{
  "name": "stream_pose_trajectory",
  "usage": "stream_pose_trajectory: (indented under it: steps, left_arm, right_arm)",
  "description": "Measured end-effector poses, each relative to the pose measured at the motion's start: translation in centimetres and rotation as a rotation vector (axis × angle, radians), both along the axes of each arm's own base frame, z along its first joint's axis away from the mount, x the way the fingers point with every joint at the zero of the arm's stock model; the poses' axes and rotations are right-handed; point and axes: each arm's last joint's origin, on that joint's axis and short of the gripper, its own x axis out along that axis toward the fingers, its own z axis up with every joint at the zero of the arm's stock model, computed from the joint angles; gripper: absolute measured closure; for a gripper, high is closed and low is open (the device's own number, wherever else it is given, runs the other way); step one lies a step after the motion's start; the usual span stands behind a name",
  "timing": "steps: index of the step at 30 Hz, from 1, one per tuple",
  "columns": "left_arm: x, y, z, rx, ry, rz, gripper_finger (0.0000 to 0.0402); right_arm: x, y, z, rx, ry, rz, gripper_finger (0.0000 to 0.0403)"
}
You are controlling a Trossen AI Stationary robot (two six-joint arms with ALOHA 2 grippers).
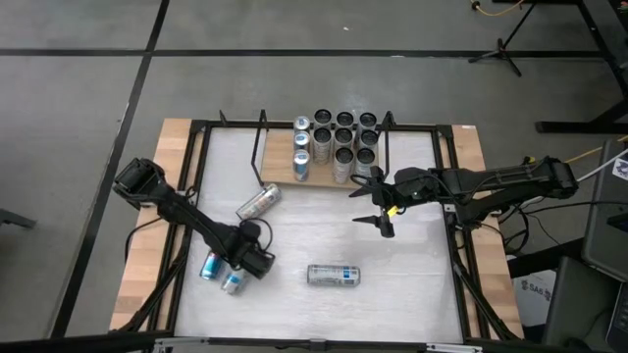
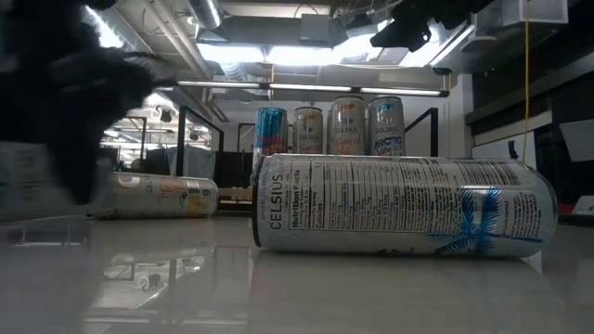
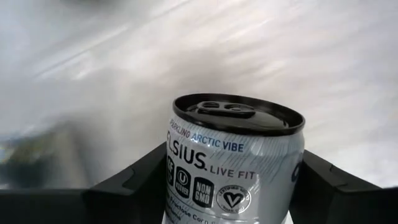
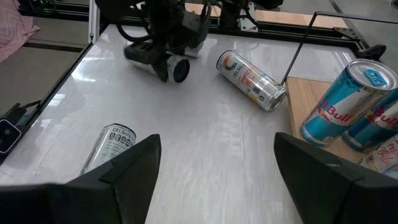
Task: Place canned beverage on shelf
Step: Put the white soda can on the shelf
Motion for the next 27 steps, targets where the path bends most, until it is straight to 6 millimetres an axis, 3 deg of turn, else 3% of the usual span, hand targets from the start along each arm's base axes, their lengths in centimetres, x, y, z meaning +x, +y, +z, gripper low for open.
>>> stream_pose_trajectory:
  steps: [10,19,27]
  left_arm:
    - [5.3,2.3,1.5,0.274,-0.441,-0.189,0.0167]
    - [8.9,6.0,3.6,0.562,-0.613,-0.404,0.0165]
    - [10.6,8.5,5.3,0.736,-0.699,-0.517,0.0165]
  right_arm:
    - [0.0,0.0,0.0,0.0,0.0,0.0,0.01]
    - [0.0,0.0,0.0,0.0,0.0,0.0,0.01]
    - [0.0,0.0,0.0,0.0,0.0,0.0,0.01]
